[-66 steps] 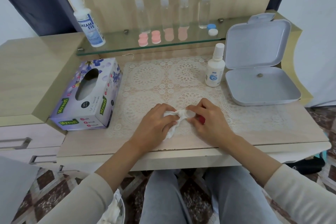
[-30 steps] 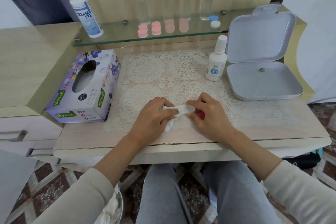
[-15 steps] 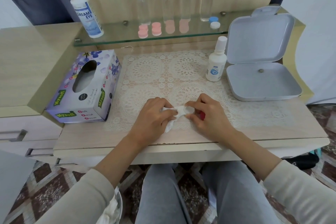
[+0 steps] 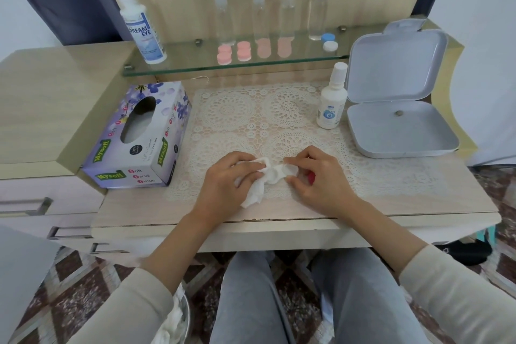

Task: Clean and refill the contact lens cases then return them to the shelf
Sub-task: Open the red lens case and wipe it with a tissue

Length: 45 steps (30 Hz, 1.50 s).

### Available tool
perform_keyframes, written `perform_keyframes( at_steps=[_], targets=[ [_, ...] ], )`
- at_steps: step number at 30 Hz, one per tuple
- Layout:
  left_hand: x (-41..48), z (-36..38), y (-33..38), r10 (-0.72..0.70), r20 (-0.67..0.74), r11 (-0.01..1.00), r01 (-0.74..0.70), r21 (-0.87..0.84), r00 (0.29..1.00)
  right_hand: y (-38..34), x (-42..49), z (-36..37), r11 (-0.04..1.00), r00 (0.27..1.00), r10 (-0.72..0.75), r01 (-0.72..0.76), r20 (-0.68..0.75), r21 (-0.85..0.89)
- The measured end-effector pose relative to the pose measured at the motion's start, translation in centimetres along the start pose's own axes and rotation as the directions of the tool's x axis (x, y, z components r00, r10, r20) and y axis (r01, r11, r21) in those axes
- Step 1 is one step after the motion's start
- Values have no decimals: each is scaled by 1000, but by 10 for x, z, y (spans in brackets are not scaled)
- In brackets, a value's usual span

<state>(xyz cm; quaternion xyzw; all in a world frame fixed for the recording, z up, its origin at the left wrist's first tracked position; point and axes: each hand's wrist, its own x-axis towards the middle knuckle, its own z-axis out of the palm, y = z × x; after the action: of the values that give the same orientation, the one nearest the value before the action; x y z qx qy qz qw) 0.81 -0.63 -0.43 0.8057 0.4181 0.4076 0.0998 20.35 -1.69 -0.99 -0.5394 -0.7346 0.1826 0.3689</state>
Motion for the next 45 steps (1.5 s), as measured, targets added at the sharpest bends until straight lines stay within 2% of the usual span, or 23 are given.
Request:
perform_keyframes(
  at_steps=[8, 11, 13, 15, 18, 20, 23, 26, 29, 31, 34, 36, 39, 41, 43, 45],
  targets=[
    [2, -3, 22, -50, -66, 999, 49, -16, 997, -3, -1, -4, 999, 999, 13, -12, -29, 31],
    [2, -1, 29, -57, -97, 998, 53, -40, 994, -8, 0, -9, 998, 987, -19, 27, -160, 52],
    [3, 1, 34, -38, -119, 999, 35, -31, 992, -18, -3, -16, 988, 974, -15, 49, -226, 145],
    [3, 5, 41, -11, -129, 1000, 8, -28, 992, -30, -7, -22, 964, 983, 56, -8, -173, 264],
    [4, 14, 50, -5, -86, 997, -2, -77, 996, -38, -13, -25, 891, 973, 233, -212, -3, 401],
    [4, 17, 54, -7, -39, 992, 2, -126, 999, -36, -14, -29, 857, 957, 290, -267, 17, 441],
    [4, 15, 54, -23, -13, 990, 21, -142, 1000, -29, -16, -39, 862, 948, 318, -287, -6, 417],
    [3, 15, 45, -82, -38, 997, 82, -14, 996, -19, -20, -44, 882, 935, 351, -347, 48, 318],
    [2, 19, 34, -162, 3, 977, 160, 139, 987, -12, -21, -42, 896, 928, 366, -373, 74, 240],
    [1, 23, 30, -207, 51, 959, 192, 207, 977, -10, -17, -40, 904, 928, 370, -372, 48, 212],
    [0, 25, 26, -227, 70, 953, 207, 220, 971, -6, -5, -39, 913, 929, 370, -361, -10, 189],
    [0, 25, 23, -210, 53, 959, 195, 207, 976, -5, 4, -42, 917, 919, 377, -355, -112, 180],
    [-2, 27, 19, -178, 35, 970, 169, 176, 983, -5, 15, -55, 951, 896, 301, -259, -327, 167],
    [-2, 28, 17, -164, 29, 978, 159, 135, 986, -6, 19, -62, 995, 890, 92, -94, -447, 17],
    [-2, 29, 16, -153, 32, 984, 150, 99, 988, -5, 19, -58, 979, 890, -155, 79, -429, -189],
    [-2, 29, 16, -145, 36, 986, 142, 84, 989, -4, 13, -42, 957, 915, -242, 168, -323, -238]
  ],
)
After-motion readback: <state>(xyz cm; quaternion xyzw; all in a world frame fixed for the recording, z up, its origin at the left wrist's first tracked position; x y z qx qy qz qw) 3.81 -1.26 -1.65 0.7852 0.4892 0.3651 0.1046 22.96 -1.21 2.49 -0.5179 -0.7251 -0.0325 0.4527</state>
